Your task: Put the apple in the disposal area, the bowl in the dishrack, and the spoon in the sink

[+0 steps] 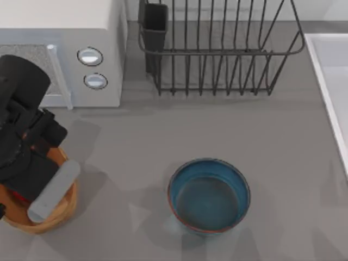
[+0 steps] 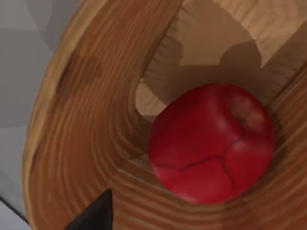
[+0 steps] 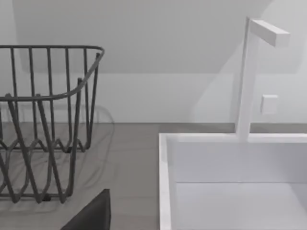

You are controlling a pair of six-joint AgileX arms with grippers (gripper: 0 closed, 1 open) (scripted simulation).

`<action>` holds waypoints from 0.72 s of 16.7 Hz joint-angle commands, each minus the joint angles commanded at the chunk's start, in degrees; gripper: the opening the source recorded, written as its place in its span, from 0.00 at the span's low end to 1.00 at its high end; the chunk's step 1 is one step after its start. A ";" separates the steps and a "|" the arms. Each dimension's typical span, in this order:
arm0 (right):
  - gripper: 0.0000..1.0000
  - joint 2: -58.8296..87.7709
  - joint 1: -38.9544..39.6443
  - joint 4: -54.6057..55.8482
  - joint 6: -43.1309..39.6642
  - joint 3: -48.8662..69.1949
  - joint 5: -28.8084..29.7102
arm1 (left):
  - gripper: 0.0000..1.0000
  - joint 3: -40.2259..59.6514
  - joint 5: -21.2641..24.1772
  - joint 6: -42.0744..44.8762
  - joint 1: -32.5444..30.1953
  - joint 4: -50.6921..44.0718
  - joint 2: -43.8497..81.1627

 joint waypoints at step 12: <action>1.00 0.00 0.00 0.00 0.00 0.00 0.00 | 1.00 -40.21 11.18 -83.72 13.66 41.57 -59.24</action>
